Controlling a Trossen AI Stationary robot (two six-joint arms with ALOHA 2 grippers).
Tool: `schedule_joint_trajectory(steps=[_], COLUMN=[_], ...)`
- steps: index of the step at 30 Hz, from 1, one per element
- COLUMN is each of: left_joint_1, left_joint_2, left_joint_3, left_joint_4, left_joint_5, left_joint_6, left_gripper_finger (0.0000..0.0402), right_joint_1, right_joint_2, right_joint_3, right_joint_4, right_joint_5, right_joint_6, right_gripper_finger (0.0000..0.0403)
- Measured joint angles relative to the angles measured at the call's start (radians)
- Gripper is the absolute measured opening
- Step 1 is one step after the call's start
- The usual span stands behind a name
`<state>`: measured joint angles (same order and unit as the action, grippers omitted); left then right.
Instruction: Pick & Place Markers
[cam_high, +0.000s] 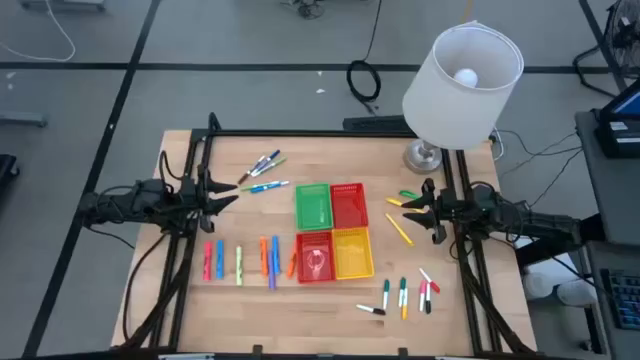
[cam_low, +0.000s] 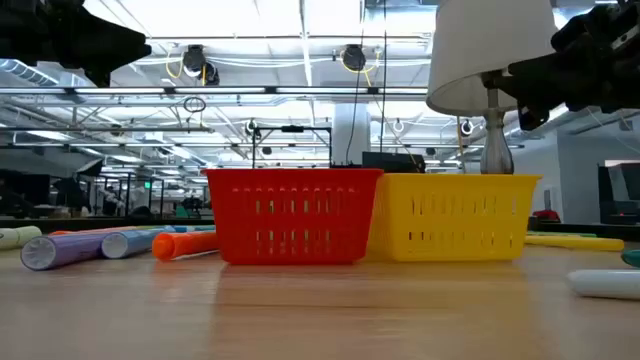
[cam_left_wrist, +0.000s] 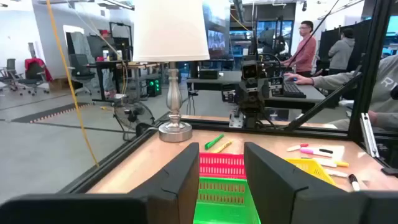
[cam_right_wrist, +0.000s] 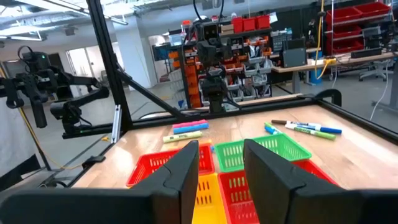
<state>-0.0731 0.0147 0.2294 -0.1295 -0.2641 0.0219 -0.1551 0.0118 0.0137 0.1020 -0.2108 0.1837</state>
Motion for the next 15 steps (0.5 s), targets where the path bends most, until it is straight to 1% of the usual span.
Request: schedule_joint_trajectory(steps=[3,9,15], left_joint_1=[0.000,0.000,0.000], left_joint_2=[0.000,0.000,0.000], left_joint_3=[0.000,0.000,0.000], left_joint_4=[0.000,0.000,0.000], left_joint_5=[0.000,0.000,0.000], left_joint_6=[0.000,0.000,0.000], left_gripper_finger=[0.0134,0.0134,0.0134], right_joint_1=[0.000,0.000,0.000], right_joint_2=[0.000,0.000,-0.001], right_joint_3=[0.000,0.000,0.000], right_joint_4=[-0.001,0.001,0.094], right_joint_5=[0.000,0.000,0.000], right_joint_6=[0.004,0.092,0.104], right_gripper_finger=[0.0114,0.0114,0.0114])
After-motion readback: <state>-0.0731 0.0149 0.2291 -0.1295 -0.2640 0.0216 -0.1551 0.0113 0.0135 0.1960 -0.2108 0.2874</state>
